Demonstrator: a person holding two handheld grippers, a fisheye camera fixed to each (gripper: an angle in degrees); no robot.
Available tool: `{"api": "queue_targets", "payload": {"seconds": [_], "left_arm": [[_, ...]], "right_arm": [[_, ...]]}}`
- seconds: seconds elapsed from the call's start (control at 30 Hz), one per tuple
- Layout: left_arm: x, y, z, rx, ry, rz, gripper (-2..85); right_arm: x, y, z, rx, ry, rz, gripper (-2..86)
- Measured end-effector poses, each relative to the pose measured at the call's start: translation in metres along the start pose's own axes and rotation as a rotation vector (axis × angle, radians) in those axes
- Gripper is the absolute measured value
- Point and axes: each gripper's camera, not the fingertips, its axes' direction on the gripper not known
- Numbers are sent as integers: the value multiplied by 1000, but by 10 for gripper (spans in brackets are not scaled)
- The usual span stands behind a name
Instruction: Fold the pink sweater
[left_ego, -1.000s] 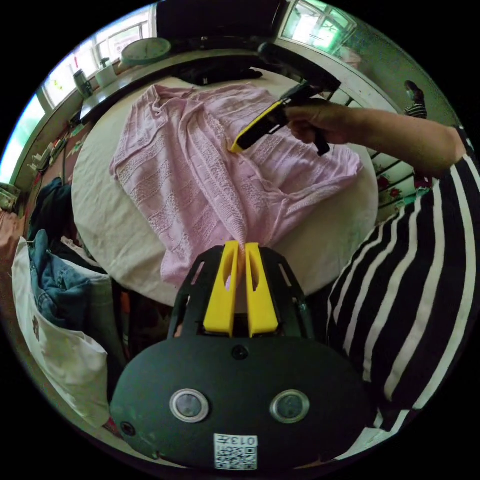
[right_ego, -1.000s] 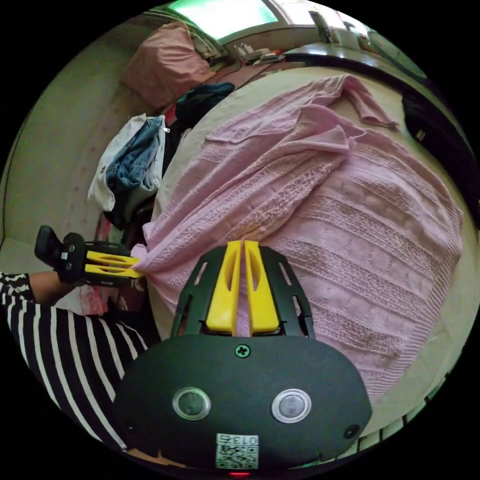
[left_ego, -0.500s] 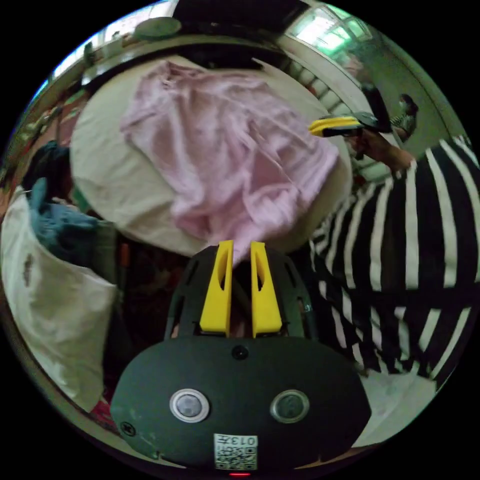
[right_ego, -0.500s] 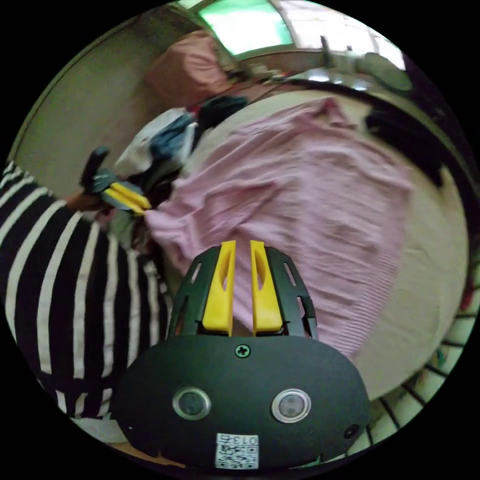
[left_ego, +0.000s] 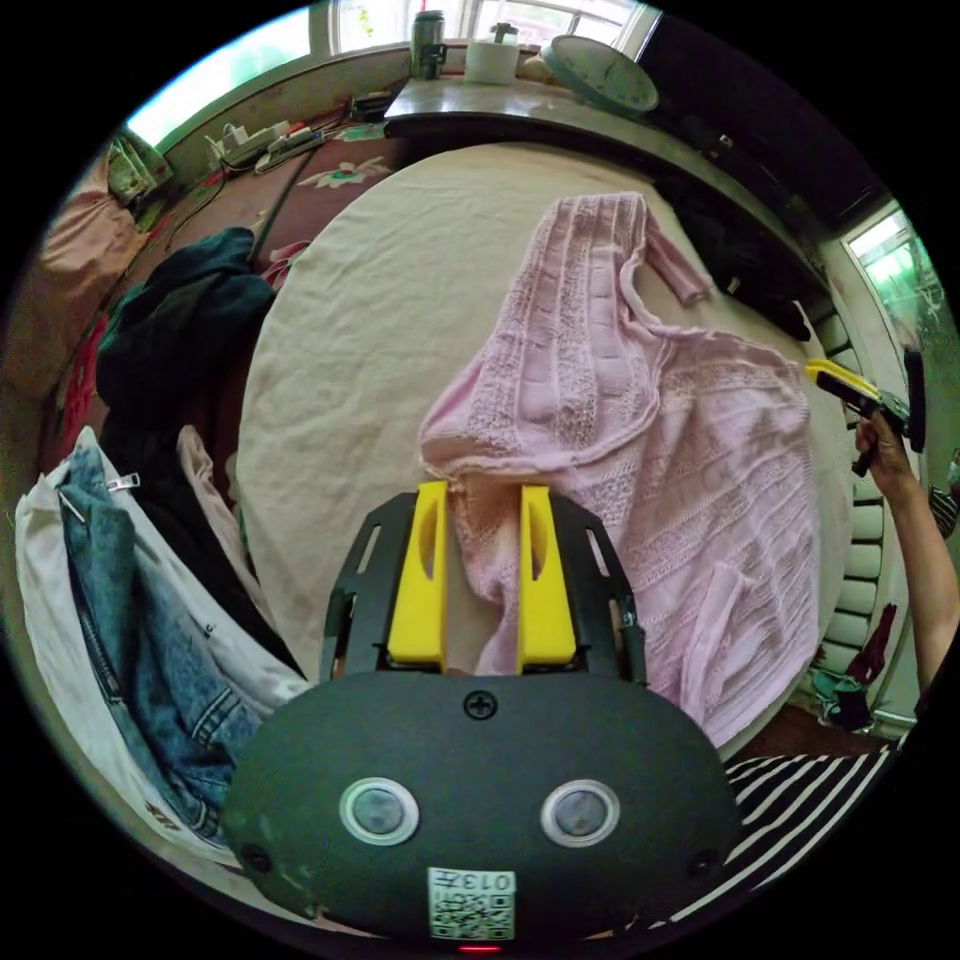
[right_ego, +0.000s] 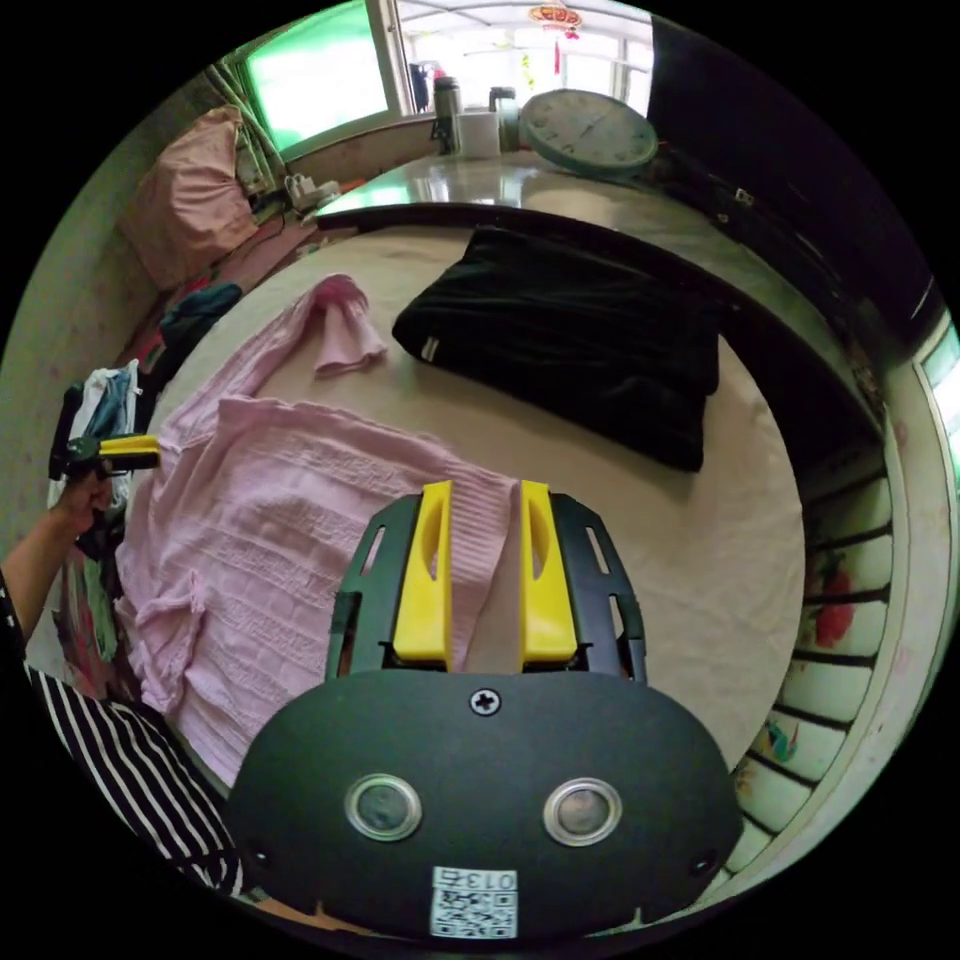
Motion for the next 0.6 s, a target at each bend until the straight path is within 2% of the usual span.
{"api": "queue_targets", "payload": {"seconds": [0.2, 0.4, 0.6], "left_arm": [[4, 1, -8, 7, -46, 41, 33], [14, 9, -28, 94, -176, 84, 10], [31, 0, -64, 317, -234, 103, 7]], "right_arm": [[-13, -10, 20, -61, 11, -74, 63], [-24, 1, 7, -22, 151, -146, 32], [4, 19, -24, 102, 255, -35, 29]]}}
